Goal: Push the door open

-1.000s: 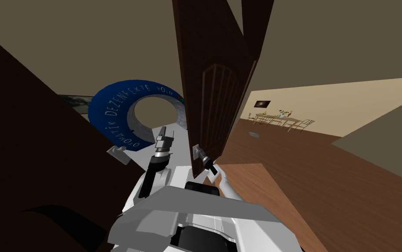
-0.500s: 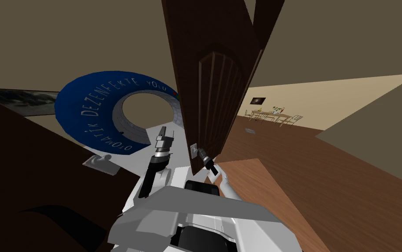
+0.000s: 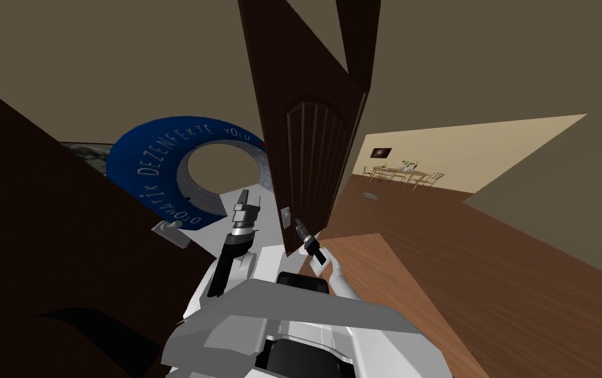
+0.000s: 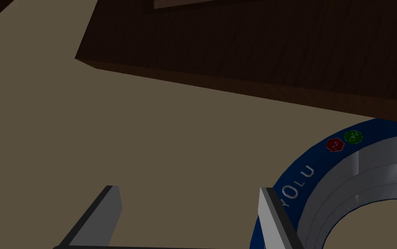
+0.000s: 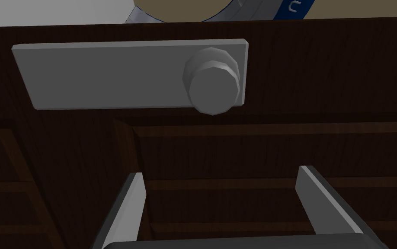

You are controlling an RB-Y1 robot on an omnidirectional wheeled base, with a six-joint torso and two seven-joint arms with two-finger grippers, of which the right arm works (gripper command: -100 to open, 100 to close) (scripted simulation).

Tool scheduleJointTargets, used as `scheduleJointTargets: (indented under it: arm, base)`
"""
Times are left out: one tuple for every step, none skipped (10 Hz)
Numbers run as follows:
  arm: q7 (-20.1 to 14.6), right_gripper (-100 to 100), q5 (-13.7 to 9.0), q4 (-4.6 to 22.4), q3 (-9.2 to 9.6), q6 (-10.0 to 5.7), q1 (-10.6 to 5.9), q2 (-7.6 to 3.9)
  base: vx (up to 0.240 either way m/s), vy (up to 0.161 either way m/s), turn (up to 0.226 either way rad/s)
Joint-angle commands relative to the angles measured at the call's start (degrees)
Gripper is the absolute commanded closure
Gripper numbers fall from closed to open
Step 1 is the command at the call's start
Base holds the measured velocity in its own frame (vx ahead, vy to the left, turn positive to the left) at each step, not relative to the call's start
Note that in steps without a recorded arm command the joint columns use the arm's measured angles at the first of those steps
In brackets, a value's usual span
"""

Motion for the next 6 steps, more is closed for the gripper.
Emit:
scheduleJointTargets:
  arm:
    - [-0.5, -100, 0.0, -0.6, 0.64, 0.07, 0.25, 0.19]
    - [-0.7, -100, 0.0, -1.0, 0.95, 0.13, 0.39, 0.32]
    - [-0.6, -100, -0.1, -0.3, 0.66, -0.14, 0.12, 0.27]
    - [-0.4, -100, -0.1, 0.0, 0.35, -0.3, 0.0, 0.08]
    - [-0.3, -100, -0.1, 0.1, 0.24, -0.36, -0.05, 0.09]
    - [-0.1, -100, -0.1, 0.4, 0.01, -0.49, -0.16, 0.16]
  base:
    - [-0.217, -0.126, -0.022]
    - [-0.215, -0.113, -0.025]
    - [-0.093, -0.052, 0.001]
    - [0.092, 0.101, 0.046]
    - [0.153, 0.144, 0.016]
    - [0.172, 0.197, 0.023]
